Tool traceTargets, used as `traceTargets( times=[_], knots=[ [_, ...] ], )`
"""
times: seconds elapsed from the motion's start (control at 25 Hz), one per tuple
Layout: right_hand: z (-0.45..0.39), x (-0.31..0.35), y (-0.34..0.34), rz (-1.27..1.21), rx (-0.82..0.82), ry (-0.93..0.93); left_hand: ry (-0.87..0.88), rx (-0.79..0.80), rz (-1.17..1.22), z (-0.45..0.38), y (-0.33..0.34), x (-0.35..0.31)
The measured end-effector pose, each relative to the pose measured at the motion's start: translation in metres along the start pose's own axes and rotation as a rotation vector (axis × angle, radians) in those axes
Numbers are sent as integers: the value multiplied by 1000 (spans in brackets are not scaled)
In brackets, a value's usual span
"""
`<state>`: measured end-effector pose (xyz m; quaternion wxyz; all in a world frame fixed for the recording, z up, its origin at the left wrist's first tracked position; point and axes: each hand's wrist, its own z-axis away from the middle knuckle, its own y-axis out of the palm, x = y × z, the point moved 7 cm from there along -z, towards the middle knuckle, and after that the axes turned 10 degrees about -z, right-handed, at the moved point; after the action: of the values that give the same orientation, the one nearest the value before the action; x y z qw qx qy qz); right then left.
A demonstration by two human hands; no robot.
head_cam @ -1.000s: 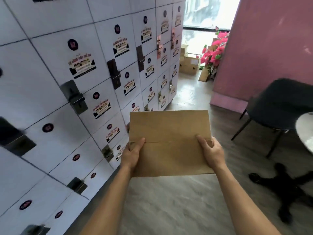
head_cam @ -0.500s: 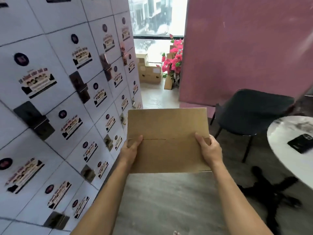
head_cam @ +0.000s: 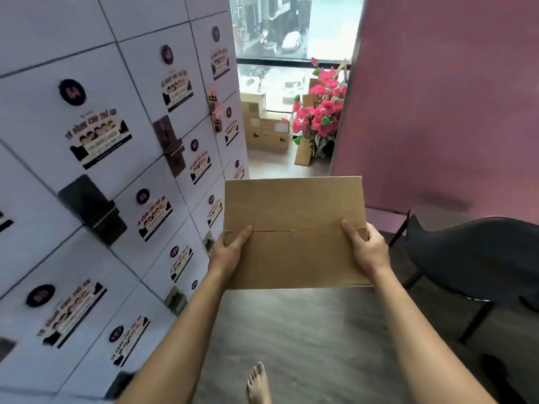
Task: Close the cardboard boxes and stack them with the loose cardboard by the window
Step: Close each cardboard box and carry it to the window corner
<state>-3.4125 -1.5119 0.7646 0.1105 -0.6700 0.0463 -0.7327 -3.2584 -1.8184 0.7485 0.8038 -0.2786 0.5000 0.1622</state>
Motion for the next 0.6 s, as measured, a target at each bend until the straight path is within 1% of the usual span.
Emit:
traceTargets(
  times=[0.16, 0.36, 0.48, 0.6],
  knots=[
    [-99, 32, 46, 10, -46, 7, 17, 62, -28, -119, 5, -54],
    [-223, 43, 65, -12, -127, 25, 65, 125, -88, -247, 49, -122],
    [-316, 45, 79, -6, -122, 38, 53, 126, -83, -326, 87, -153],
    [-405, 51, 90, -1, -99, 43, 30, 92, -102, -392, 116, -185]
  ],
)
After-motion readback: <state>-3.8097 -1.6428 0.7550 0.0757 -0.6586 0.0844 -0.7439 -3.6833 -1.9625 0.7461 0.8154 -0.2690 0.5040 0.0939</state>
